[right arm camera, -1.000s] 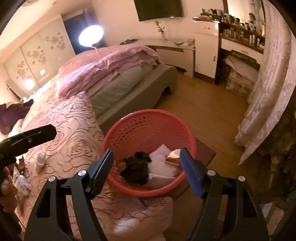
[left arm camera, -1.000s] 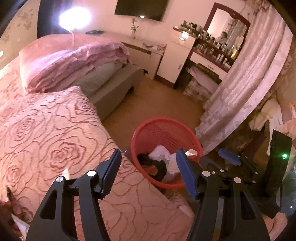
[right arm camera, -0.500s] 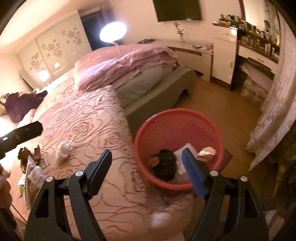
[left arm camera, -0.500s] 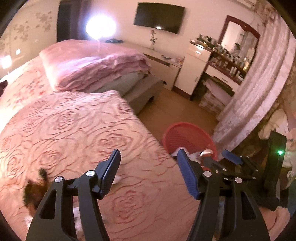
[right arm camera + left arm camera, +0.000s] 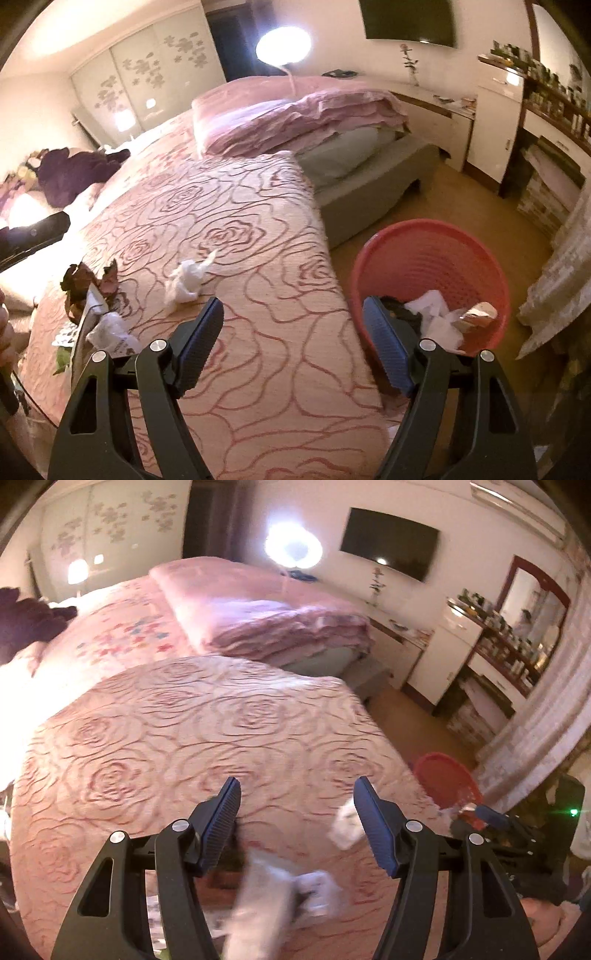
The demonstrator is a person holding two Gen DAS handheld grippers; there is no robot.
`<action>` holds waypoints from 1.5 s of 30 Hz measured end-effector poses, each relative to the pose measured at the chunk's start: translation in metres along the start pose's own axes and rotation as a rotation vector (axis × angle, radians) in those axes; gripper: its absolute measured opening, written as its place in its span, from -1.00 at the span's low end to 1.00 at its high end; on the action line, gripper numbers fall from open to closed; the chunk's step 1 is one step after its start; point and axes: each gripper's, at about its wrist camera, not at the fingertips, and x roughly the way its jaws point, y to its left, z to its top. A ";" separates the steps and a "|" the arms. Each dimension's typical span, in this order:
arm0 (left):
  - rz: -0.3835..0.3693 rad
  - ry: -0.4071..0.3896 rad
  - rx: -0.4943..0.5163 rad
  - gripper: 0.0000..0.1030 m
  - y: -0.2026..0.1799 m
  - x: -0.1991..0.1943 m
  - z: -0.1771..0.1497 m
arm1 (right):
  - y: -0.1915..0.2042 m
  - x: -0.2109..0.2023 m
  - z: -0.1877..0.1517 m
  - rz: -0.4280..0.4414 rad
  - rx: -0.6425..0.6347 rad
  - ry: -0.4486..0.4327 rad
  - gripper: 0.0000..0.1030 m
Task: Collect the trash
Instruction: 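Move both tools back over the bed toward the remaining trash, then grasp the brown-and-black cloth item with the left tool, then grasp the white tissue on the bed with the right tool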
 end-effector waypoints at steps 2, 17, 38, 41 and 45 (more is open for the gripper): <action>0.015 -0.003 -0.018 0.19 0.016 -0.003 -0.001 | 0.005 0.002 0.001 0.005 -0.009 0.006 0.46; 0.012 0.087 -0.016 0.19 0.060 0.008 -0.039 | 0.027 0.016 0.005 0.020 -0.049 0.040 0.46; 0.039 0.018 -0.162 -0.40 0.111 0.002 -0.036 | 0.064 0.037 0.014 0.022 -0.119 0.076 0.46; 0.043 0.020 -0.180 -0.40 0.116 0.002 -0.035 | 0.074 0.044 0.015 0.029 -0.141 0.082 0.46; 0.042 0.017 -0.188 -0.40 0.118 0.002 -0.034 | 0.086 0.053 0.017 0.037 -0.169 0.087 0.46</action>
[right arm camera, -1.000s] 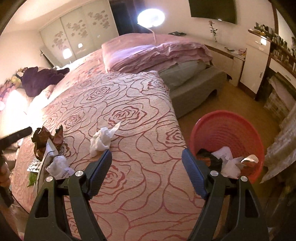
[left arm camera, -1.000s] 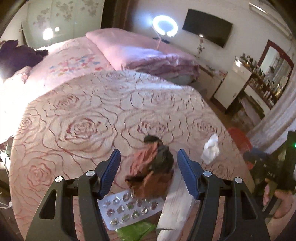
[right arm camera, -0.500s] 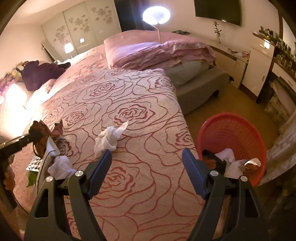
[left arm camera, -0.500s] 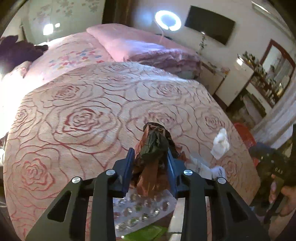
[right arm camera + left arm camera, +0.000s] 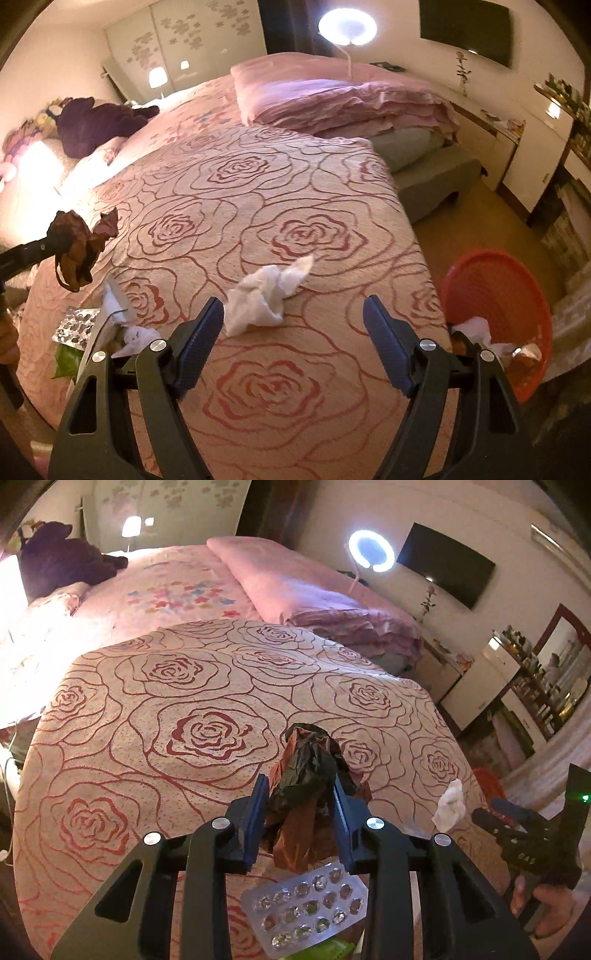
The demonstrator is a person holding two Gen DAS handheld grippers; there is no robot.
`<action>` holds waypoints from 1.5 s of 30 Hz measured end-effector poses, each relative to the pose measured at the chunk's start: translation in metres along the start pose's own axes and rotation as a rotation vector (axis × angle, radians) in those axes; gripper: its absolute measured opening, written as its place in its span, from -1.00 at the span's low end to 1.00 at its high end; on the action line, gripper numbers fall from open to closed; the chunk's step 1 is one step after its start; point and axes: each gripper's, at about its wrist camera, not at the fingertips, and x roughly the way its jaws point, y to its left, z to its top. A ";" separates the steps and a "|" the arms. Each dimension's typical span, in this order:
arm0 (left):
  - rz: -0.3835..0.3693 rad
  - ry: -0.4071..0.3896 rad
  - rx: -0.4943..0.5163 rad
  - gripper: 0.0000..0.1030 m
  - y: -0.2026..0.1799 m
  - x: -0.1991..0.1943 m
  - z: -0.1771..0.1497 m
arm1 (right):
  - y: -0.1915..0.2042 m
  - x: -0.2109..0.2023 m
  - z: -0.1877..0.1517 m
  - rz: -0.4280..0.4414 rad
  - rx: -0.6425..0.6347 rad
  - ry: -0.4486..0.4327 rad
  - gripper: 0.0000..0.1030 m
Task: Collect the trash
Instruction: 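Grasp the white tissue on the bed with the right tool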
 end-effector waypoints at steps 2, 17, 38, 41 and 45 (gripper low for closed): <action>-0.001 -0.001 -0.001 -0.40 -0.001 0.000 0.000 | 0.003 0.008 0.003 0.006 -0.004 0.009 0.46; 0.011 -0.001 0.009 -0.40 -0.005 0.000 -0.001 | 0.021 0.038 0.002 0.018 -0.058 0.044 -0.22; -0.014 -0.055 0.051 -0.40 -0.036 -0.017 0.008 | -0.002 -0.003 -0.005 -0.004 -0.015 -0.036 -0.34; -0.029 -0.066 0.067 -0.40 -0.046 -0.021 0.010 | -0.008 -0.012 -0.006 -0.004 0.000 -0.051 -0.34; -0.047 -0.072 0.090 -0.40 -0.061 -0.022 0.012 | -0.017 -0.022 -0.006 -0.015 0.016 -0.074 -0.34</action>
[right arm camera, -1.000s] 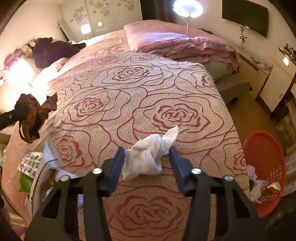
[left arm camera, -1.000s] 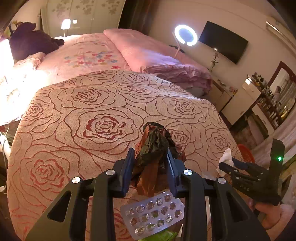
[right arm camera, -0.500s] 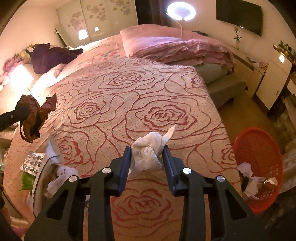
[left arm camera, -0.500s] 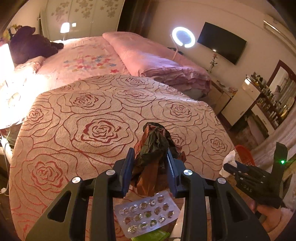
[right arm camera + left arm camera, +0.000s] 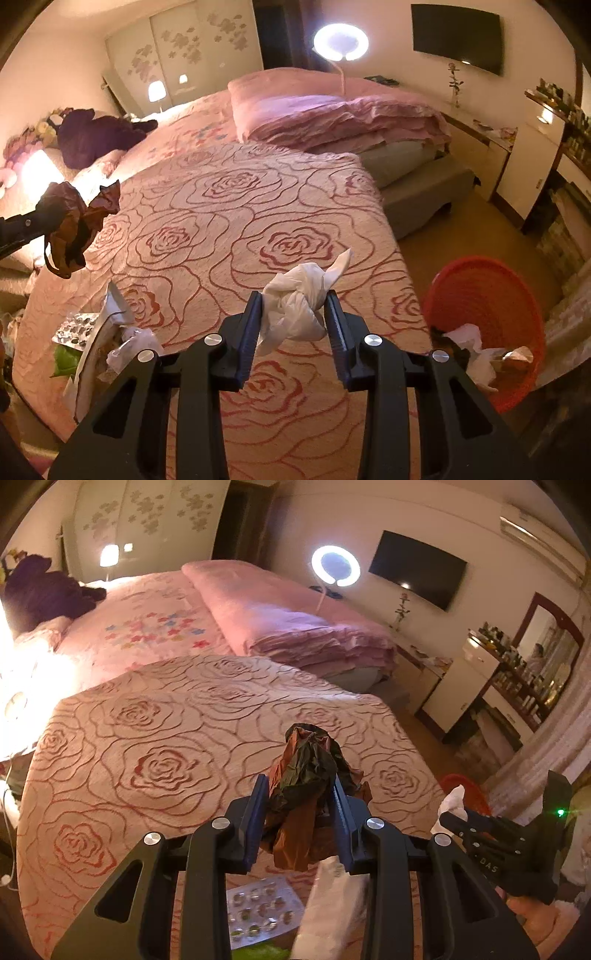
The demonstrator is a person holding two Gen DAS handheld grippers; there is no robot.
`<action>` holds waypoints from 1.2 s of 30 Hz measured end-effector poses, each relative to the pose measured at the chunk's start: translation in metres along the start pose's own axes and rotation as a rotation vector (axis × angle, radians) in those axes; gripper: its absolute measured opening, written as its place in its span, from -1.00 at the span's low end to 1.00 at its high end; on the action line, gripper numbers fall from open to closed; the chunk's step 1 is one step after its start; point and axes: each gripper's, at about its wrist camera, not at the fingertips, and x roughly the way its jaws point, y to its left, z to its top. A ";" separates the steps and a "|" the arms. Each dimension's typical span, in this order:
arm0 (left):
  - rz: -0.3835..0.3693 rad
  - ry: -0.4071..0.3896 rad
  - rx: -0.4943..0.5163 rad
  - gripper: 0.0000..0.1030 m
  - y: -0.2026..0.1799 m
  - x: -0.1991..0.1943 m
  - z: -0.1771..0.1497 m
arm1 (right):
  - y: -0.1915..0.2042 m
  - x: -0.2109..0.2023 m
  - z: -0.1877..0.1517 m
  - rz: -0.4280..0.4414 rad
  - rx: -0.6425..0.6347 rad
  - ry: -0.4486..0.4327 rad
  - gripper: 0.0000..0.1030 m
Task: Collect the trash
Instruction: 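Grasp the white tissue on the bed with the right tool, then carry the cloth item and tissue over the red wastebasket and release both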
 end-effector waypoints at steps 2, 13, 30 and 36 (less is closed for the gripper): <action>-0.012 -0.004 0.012 -0.40 -0.009 0.000 0.002 | -0.004 -0.004 0.000 -0.007 0.009 -0.011 -0.34; -0.084 -0.003 0.069 -0.40 -0.054 0.003 0.007 | -0.035 -0.027 -0.002 -0.048 0.068 -0.063 -0.34; -0.198 0.043 0.206 -0.40 -0.148 0.032 0.000 | -0.100 -0.066 -0.012 -0.153 0.172 -0.133 -0.34; -0.241 0.081 0.258 -0.40 -0.186 0.049 -0.009 | -0.127 -0.078 -0.019 -0.201 0.216 -0.147 -0.34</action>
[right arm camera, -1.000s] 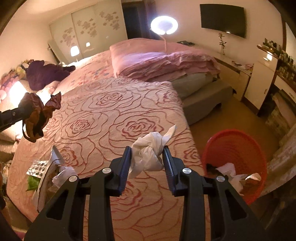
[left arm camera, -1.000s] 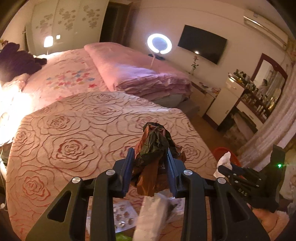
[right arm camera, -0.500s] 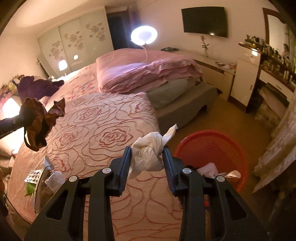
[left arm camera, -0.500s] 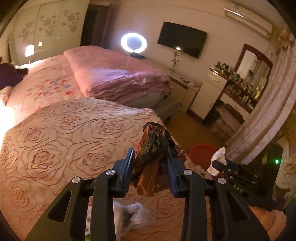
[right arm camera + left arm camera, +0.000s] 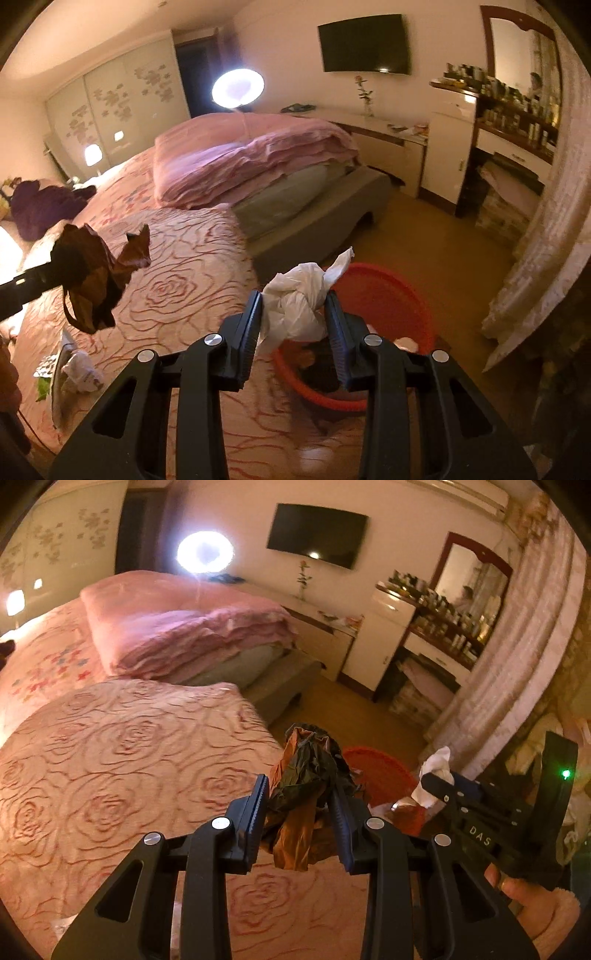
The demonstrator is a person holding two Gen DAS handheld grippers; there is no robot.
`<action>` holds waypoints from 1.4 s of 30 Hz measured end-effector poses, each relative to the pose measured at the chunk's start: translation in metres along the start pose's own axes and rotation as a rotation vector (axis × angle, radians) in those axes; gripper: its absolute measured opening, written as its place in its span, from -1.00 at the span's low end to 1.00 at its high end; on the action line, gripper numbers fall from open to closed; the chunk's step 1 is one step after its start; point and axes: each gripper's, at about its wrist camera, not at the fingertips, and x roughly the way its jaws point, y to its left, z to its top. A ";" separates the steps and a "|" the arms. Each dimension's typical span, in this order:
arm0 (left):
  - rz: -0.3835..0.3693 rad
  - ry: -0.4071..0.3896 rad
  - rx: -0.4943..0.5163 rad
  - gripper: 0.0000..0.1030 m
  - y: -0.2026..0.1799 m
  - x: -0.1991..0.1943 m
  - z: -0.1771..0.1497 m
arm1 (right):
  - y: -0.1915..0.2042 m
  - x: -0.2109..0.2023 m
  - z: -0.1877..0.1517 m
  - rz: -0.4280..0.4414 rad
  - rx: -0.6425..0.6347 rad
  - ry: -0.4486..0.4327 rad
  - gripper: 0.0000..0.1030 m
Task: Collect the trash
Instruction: 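Carry the cloth item and tissue over the red wastebasket and release both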
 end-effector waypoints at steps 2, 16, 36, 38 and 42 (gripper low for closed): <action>-0.011 0.013 0.013 -0.40 -0.011 0.008 -0.001 | -0.008 -0.001 -0.001 -0.016 0.012 0.000 -0.34; -0.069 0.114 0.077 -0.40 -0.059 0.072 0.002 | -0.055 0.007 -0.012 -0.072 0.078 0.038 -0.34; -0.102 0.263 0.115 -0.29 -0.080 0.142 -0.011 | -0.087 0.064 -0.033 -0.092 0.127 0.169 -0.33; -0.103 0.267 0.108 -0.25 -0.079 0.143 -0.012 | -0.087 0.066 -0.033 -0.087 0.126 0.172 -0.31; -0.111 0.259 0.103 0.00 -0.079 0.141 -0.011 | -0.085 0.066 -0.033 -0.081 0.126 0.175 -0.14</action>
